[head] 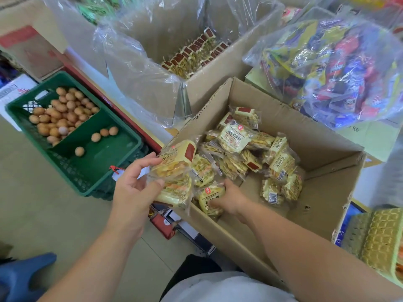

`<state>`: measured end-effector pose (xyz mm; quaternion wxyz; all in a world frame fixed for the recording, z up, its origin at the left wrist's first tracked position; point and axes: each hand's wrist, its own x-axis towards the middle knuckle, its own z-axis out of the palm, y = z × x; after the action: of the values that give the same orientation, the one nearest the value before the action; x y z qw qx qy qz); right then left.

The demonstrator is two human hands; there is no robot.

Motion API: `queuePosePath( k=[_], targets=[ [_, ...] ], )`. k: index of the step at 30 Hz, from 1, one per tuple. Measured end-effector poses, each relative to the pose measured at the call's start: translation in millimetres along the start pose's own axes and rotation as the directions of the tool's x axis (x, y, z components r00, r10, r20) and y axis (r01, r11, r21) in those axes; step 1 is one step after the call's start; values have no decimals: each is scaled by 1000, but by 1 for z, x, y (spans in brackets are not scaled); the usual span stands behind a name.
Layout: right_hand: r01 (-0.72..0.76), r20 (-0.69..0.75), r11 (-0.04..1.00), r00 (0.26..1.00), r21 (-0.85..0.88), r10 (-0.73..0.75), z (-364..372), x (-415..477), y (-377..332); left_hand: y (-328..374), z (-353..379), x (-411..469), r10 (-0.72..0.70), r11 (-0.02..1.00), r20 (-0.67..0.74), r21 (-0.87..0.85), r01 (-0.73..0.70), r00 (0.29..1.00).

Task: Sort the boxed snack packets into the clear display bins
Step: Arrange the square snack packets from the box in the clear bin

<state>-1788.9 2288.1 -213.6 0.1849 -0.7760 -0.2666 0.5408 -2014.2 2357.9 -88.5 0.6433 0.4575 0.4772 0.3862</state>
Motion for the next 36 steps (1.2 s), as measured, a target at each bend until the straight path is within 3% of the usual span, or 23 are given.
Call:
queuePosePath(
  k=[4,9,11,13,15,17,19,21,24,27,32,36],
  targets=[
    [-26,-6,994,1000,109,27,-13,-3,1,-1,13,-4,75,994,-107,83,-66,991],
    [-35,48,997,998,70,32,-31,-31,4,-2,28,-2,90,991,-197,118,-68,976],
    [-18,23,990,1000,142,15,-50,-49,1,-2,33,-3,75,995,-211,86,-58,974],
    [21,1,946,1000,324,-22,-76,-69,-4,0,39,-5,61,997,-184,60,-51,981],
    [55,36,786,995,616,-97,-105,-91,-4,2,48,-10,48,997,-117,69,-41,992],
    [73,70,519,966,852,-251,-134,-115,3,3,64,-18,48,995,-23,84,-46,999],
    [84,63,329,909,941,-412,-158,-141,9,4,85,-28,70,994,81,77,-77,994],
    [129,27,263,856,956,-516,-174,-161,20,2,116,-40,106,989,166,84,-121,980],
    [179,-28,245,856,953,-516,-184,-176,31,-5,155,-55,50,998,205,11,-54,977],
    [159,-62,196,903,968,-425,-202,-188,57,-13,196,-76,-73,997,241,-15,79,968],
    [135,-23,313,941,940,-337,-243,-208,106,-29,269,-110,-260,943,371,-102,318,891],
    [153,-27,370,945,916,-325,-280,-222,145,-30,324,-137,-298,899,462,-158,408,835]
  ],
)
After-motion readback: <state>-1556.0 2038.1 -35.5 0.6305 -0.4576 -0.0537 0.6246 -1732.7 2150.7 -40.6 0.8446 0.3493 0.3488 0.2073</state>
